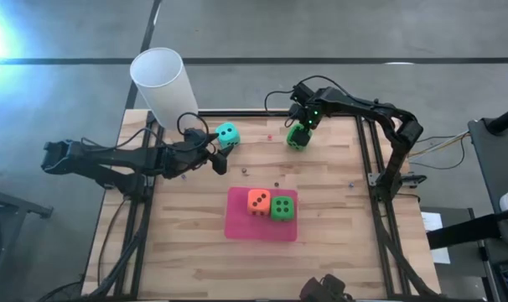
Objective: Pick & Place Dice
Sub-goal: Put the large green dice into the pink bin
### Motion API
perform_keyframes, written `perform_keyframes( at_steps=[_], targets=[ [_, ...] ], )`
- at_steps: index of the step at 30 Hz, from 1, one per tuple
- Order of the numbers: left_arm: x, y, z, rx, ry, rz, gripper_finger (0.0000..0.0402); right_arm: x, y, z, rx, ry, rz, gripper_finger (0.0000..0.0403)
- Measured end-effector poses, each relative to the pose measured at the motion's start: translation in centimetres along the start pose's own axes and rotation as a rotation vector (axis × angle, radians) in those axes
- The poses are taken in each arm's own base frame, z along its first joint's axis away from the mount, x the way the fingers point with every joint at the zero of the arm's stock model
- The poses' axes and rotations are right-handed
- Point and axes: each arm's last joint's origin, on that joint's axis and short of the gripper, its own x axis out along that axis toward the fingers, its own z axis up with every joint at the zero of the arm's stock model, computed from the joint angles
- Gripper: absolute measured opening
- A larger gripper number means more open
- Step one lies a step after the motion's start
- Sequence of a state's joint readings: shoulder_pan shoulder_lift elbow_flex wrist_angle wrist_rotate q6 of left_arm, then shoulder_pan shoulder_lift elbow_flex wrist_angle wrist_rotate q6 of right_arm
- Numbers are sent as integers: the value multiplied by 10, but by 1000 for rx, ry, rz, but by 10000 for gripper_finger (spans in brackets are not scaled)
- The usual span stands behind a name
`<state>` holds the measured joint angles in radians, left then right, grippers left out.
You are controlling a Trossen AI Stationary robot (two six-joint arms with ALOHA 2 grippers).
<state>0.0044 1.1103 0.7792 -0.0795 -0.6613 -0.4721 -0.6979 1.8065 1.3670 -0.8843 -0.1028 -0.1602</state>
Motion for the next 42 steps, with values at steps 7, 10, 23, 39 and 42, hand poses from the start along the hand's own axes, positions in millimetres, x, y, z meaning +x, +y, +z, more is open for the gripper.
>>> perform_keyframes(
  at_steps=[7, 10, 23, 39, 42],
  targets=[
    [0, 0, 0, 0, 0, 1, 354, 0, 0, 0, 2, 1, 2, 351],
    [0, 0, 0, 0, 0, 0, 351, 0, 0, 0, -1, 0, 11, 355],
    [0, 0, 0, 0, 0, 1, 362, 0, 0, 0, 1, -5, 42, 384],
    [0, 0, 0, 0, 0, 1, 360, 12, 0, -9, -18, 24, 98, 384],
    [0, 0, 0, 0, 0, 1, 363, 13, 0, -10, -13, 26, 99, 384]
  ],
)
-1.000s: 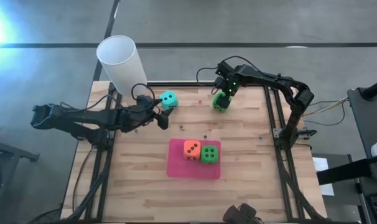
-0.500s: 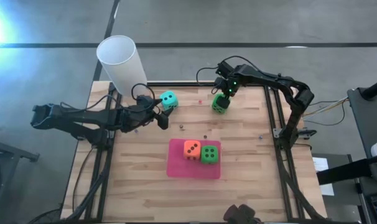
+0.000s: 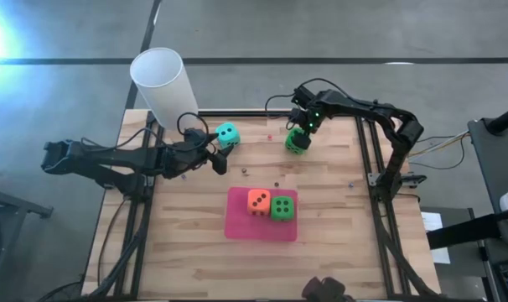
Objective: Pick & Place Dice
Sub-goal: Put the large green dice into the pink bin
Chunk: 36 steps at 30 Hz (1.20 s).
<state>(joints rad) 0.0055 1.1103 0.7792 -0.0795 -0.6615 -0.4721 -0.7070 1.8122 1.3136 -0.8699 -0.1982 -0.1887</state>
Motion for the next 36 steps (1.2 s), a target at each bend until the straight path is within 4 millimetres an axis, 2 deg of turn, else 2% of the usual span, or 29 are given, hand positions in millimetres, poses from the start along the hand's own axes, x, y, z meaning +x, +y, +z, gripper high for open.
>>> perform_keyframes(
  at_steps=[15, 24, 36],
  targets=[
    [0, 0, 0, 0, 0, 0, 352, -19, -2, 5, 19, -24, -51, 384],
    [0, 0, 0, 0, 0, 0, 359, -20, 0, 6, 11, -27, -50, 384],
    [0, 0, 0, 0, 0, -1, 349, -16, 2, 7, -21, -50, -64, 384]
  ],
)
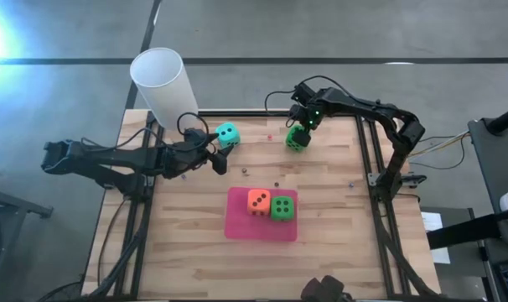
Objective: Pick & Place Dice
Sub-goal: Put the large green dice into the pink bin
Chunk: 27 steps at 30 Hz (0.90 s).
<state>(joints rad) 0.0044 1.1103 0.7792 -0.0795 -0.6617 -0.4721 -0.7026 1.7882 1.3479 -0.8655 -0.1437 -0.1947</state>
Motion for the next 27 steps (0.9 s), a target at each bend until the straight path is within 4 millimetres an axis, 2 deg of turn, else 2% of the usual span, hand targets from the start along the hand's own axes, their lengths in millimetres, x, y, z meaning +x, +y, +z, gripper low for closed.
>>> perform_keyframes(
  at_steps=[27],
  targets=[
    [0, 0, 0, 0, 0, 0, 353, 9, 1, -5, -2, -1, -8, 384]
  ],
)
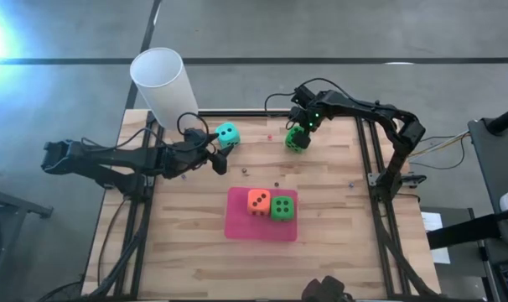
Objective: Pick & Place Dice
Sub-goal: Put the large green dice into the pink bin
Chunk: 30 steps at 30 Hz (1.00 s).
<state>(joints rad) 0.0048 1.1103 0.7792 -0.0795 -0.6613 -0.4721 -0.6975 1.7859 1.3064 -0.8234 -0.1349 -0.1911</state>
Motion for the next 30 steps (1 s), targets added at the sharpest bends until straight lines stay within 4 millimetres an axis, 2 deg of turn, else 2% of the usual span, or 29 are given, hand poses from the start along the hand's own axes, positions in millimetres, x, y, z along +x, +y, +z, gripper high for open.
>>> perform_keyframes(
  at_steps=[13, 30],
  targets=[
    [0, 0, 0, 0, 0, 0, 350, -11, 0, 5, 8, -4, -11, 384],
    [0, 0, 0, 0, 0, 1, 348, -10, 0, 5, 15, 4, 2, 384]
  ],
)
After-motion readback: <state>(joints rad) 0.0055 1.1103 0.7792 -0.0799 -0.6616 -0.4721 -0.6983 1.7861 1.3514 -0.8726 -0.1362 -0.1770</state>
